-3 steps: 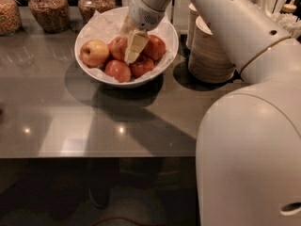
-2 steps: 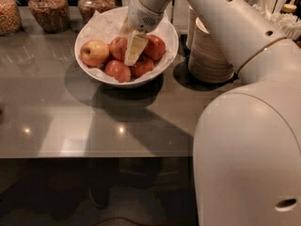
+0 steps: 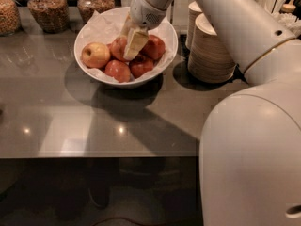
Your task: Pick apple from white bowl
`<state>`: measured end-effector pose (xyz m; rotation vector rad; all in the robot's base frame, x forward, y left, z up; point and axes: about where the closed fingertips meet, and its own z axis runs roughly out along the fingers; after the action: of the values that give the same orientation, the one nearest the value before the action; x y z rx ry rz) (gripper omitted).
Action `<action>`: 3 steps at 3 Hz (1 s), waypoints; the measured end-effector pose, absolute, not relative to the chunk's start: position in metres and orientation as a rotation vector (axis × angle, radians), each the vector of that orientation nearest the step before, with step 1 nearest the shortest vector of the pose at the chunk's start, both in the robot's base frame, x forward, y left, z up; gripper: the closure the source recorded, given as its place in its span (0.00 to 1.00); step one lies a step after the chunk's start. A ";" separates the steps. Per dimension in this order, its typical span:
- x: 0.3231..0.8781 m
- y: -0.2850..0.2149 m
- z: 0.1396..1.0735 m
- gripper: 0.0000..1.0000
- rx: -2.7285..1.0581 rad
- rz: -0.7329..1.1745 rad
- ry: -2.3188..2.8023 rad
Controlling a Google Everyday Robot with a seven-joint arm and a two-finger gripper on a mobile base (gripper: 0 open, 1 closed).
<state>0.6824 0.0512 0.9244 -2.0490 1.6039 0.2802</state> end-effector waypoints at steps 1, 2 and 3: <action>0.674 0.037 0.944 0.95 -2.007 0.283 1.590; 0.662 0.014 0.970 1.00 -1.949 0.265 1.575; 0.649 -0.008 0.999 1.00 -1.889 0.243 1.555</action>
Offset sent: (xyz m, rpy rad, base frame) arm -0.0378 -0.0730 0.0828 0.1208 -0.1029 -0.0792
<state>0.6491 -0.0085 0.9987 -1.8891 1.5553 0.2432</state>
